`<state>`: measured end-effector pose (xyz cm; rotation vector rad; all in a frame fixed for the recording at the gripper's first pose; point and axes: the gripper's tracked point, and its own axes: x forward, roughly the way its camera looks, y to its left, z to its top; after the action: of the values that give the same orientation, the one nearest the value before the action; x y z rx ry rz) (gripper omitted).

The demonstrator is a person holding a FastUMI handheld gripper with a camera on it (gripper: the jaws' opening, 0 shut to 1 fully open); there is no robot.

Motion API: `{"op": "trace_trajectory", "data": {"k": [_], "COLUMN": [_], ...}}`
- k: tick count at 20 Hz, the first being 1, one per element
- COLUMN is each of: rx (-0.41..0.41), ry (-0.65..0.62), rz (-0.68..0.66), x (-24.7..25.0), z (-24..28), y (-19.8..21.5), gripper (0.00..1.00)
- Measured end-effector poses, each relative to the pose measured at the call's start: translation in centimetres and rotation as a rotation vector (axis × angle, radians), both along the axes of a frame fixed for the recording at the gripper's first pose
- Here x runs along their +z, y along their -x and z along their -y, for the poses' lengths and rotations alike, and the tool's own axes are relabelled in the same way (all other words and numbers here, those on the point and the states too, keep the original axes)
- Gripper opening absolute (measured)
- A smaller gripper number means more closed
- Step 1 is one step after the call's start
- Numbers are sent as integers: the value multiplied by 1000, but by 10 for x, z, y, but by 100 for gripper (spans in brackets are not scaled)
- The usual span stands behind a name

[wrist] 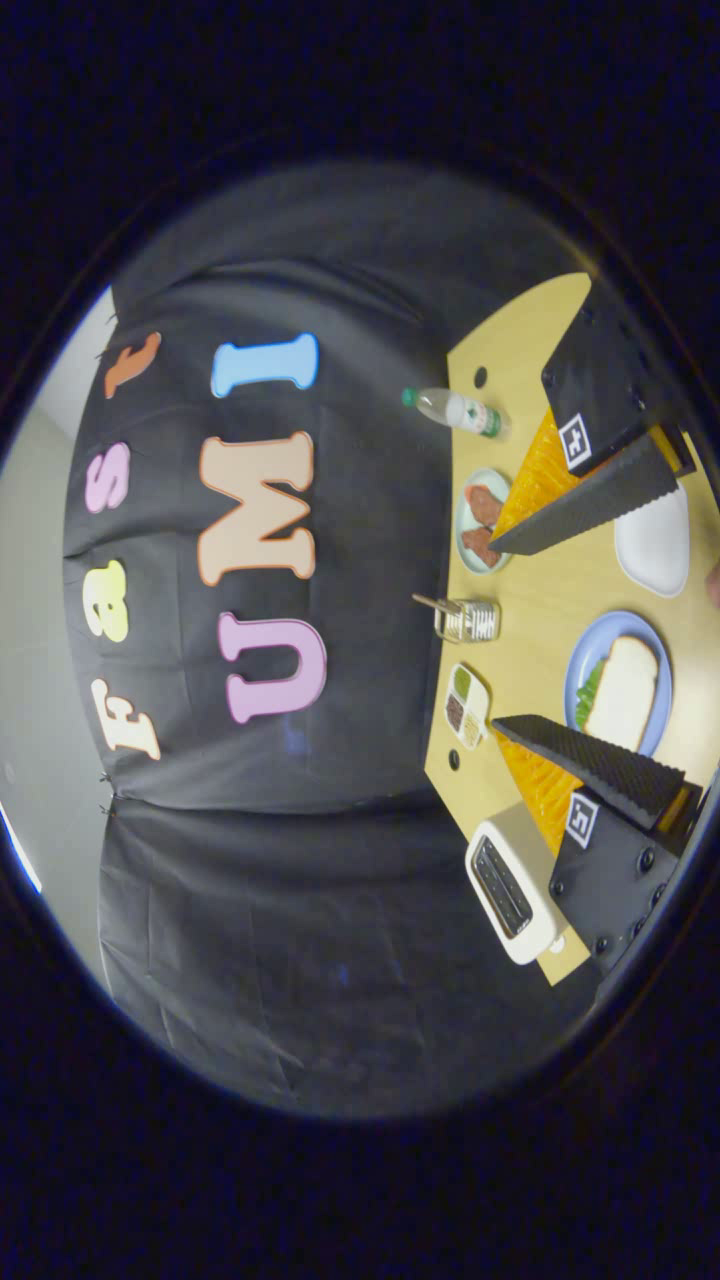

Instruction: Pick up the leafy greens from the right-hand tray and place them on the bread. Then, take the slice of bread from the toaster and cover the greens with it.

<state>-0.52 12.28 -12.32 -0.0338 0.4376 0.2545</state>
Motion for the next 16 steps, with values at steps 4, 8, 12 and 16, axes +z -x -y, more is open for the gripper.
{"op": "trace_trajectory", "data": {"k": [4,8,12,16], "rx": [-59,-129,-172,-214], "ry": [20,14,7,12], "rz": [74,138,192,204], "x": [28,57,81,87], "z": [5,16,25,36], "y": [12,20,26,29], "gripper": [100,100,100,100]}}
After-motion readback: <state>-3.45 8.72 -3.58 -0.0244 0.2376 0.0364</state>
